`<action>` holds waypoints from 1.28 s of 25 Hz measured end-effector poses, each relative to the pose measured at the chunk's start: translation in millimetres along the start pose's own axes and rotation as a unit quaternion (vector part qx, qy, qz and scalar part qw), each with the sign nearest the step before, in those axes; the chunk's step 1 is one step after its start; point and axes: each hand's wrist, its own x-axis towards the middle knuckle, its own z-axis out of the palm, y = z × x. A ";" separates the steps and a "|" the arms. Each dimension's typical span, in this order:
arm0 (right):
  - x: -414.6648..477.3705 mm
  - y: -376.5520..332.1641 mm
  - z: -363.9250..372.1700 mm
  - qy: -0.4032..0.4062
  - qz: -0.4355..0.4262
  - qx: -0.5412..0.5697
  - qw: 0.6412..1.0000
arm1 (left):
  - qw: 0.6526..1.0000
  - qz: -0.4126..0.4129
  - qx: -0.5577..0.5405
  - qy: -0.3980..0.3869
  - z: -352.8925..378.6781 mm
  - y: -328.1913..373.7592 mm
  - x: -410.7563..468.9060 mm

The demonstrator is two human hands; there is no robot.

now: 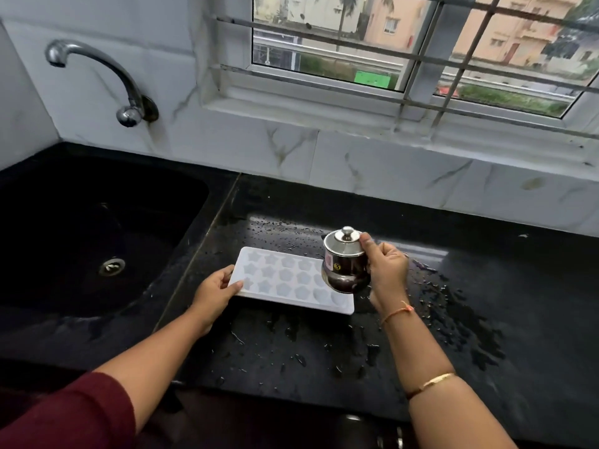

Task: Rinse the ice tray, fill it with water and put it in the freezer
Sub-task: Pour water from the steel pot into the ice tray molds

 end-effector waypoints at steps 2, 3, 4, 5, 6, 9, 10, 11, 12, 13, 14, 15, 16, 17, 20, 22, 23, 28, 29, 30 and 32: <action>-1.5 0.0 17.2 -0.042 0.017 -0.016 0.999 | 1.000 0.013 0.002 0.002 -0.6 -0.7 -0.7; -1.9 0.6 24.3 -0.057 0.020 -0.024 0.998 | 1.000 0.018 0.004 0.000 -0.5 -0.6 -0.1; -2.2 1.1 31.5 -0.069 0.022 -0.034 0.997 | 1.000 0.023 0.006 -0.003 -0.6 -0.4 0.2; -3.0 1.3 38.6 -0.079 0.025 -0.046 0.995 | 1.000 0.022 0.005 -0.006 -0.7 -0.4 0.8; -3.9 0.7 45.2 -0.088 0.028 -0.058 0.994 | 1.000 0.021 0.003 -0.007 -1.6 -0.2 1.4; -4.6 -3.1 62.6 -0.108 0.032 -0.095 0.989 | 1.000 0.014 -0.004 -0.007 -6.4 -2.4 3.4; -4.0 -4.2 67.7 -0.115 0.033 -0.109 0.987 | 1.000 0.011 -0.010 -0.006 -8.0 -3.8 4.0; -3.1 -5.9 71.4 -0.122 0.036 -0.121 0.984 | 1.000 0.007 -0.016 -0.008 -8.5 -3.7 4.3; -2.1 -6.8 75.5 -0.132 0.041 -0.136 0.981 | 1.000 0.006 -0.022 -0.010 -9.0 -4.1 4.8; -1.2 -7.3 79.6 -0.145 0.045 -0.153 0.977 | 1.000 0.004 -0.025 -0.010 -9.7 -4.6 5.1; 0.2 -7.2 83.7 -0.157 0.048 -0.170 0.972 | 1.000 0.003 -0.028 -0.011 -9.8 -4.5 5.0; 1.5 -7.1 87.1 -0.166 0.048 -0.186 0.967 | 0.999 0.002 -0.030 -0.011 -10.2 -5.2 5.9; 2.9 -6.5 90.6 -0.172 0.048 -0.201 0.963 | 0.999 0.001 -0.030 -0.011 -10.7 -5.4 6.4; 4.0 -5.7 93.5 -0.176 0.048 -0.215 0.960 | 0.999 -0.001 -0.032 -0.010 -11.1 -5.7 7.1; 9.6 -2.3 99.8 -0.178 0.040 -0.237 0.954 | 0.999 -0.006 -0.041 -0.019 -12.5 -7.0 8.0; 13.2 -0.8 102.6 -0.178 0.030 -0.256 0.950 | 0.999 -0.006 -0.046 -0.025 -13.0 -7.5 8.3; 14.6 -0.3 104.1 -0.178 0.026 -0.266 0.947 | 0.999 -0.007 -0.046 -0.023 -13.5 -8.2 8.8; 18.1 0.0 108.9 -0.180 0.014 -0.289 0.940 | 0.998 -0.009 -0.049 -0.023 -13.6 -8.3 9.7; 18.5 0.4 109.3 -0.179 0.012 -0.295 0.938 | 0.998 -0.009 -0.051 -0.023 -13.4 -7.8 9.6; 18.7 0.7 109.6 -0.180 0.010 -0.303 0.936 | 0.998 -0.010 -0.051 -0.021 -13.6 -7.8 9.7; 18.7 0.5 110.1 -0.185 0.005 -0.315 0.931 | 0.998 -0.009 -0.050 -0.022 -13.5 -7.4 10.4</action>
